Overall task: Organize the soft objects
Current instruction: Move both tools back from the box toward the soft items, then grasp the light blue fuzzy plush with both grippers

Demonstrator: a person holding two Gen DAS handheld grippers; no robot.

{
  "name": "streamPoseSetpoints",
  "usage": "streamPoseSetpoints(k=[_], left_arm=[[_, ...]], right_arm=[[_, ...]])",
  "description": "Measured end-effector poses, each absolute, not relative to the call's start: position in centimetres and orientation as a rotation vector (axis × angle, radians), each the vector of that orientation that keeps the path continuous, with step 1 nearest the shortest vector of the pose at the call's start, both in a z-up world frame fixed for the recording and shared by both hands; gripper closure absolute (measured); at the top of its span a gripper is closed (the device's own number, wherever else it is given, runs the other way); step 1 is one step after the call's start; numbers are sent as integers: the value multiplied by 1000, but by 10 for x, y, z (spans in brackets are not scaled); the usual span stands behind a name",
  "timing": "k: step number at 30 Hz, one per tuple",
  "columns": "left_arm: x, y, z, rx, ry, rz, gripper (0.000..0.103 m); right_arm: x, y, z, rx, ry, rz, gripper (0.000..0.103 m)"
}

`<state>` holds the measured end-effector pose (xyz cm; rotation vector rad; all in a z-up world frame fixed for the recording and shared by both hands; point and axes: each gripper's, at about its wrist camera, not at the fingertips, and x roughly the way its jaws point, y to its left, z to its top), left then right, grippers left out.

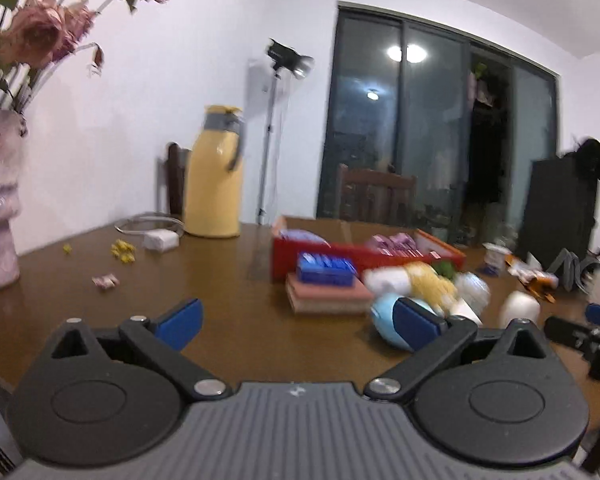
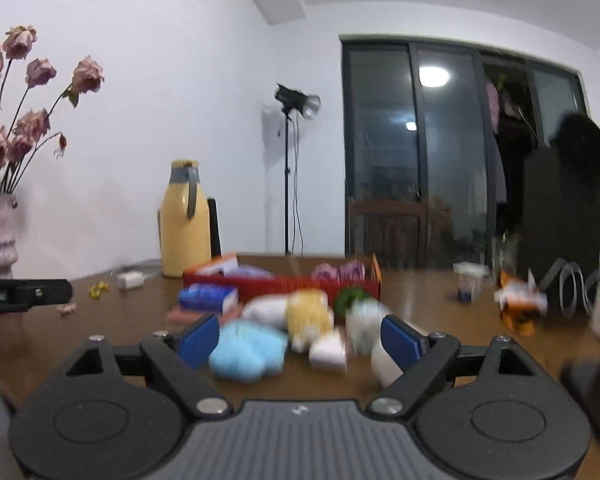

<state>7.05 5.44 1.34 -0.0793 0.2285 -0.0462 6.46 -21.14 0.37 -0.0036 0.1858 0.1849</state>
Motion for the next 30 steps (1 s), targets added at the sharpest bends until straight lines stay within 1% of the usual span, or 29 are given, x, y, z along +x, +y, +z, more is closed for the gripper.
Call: streamPoseSetpoints(k=[3,8,15,16,18,20,22,24,26,27,28,29,30], left_arm=[[71,48,9,-47,236,-75,0],[72,41,9,-46,232,-92,0],[98,32,2,-40,295,-115,0],[104,30,1,-42,304,-126,0],[120,23,0,-49,326,-150,0],[136,17,-1,-62,355,-167,0],[152,13,-2,-87,374,-185,0],[169,9,-3,-115,389,-197,1],[186,6,-5,-137,410,-211,5],[192,4,-6,-141,413,-222,9],[199,2,-7,-141,417,-225,18],[206,0,-9,-135,426,-230,23],[213,-2,-11,-130,442,-242,32]], right_arm=[[53,-209,-6,-51,207,181,15],[54,-216,-7,-8,218,163,15],[75,-231,-9,43,251,158,17],[81,-233,-8,51,263,161,21],[98,-235,-5,82,289,189,26],[118,-238,-3,158,319,234,31],[143,-239,-3,241,373,279,37],[170,-236,-6,288,429,311,40],[195,-229,-9,297,470,314,42],[206,-226,-10,302,477,311,42],[217,-223,-12,311,485,309,42],[227,-221,-14,326,496,316,42],[238,-219,-16,348,512,329,42]])
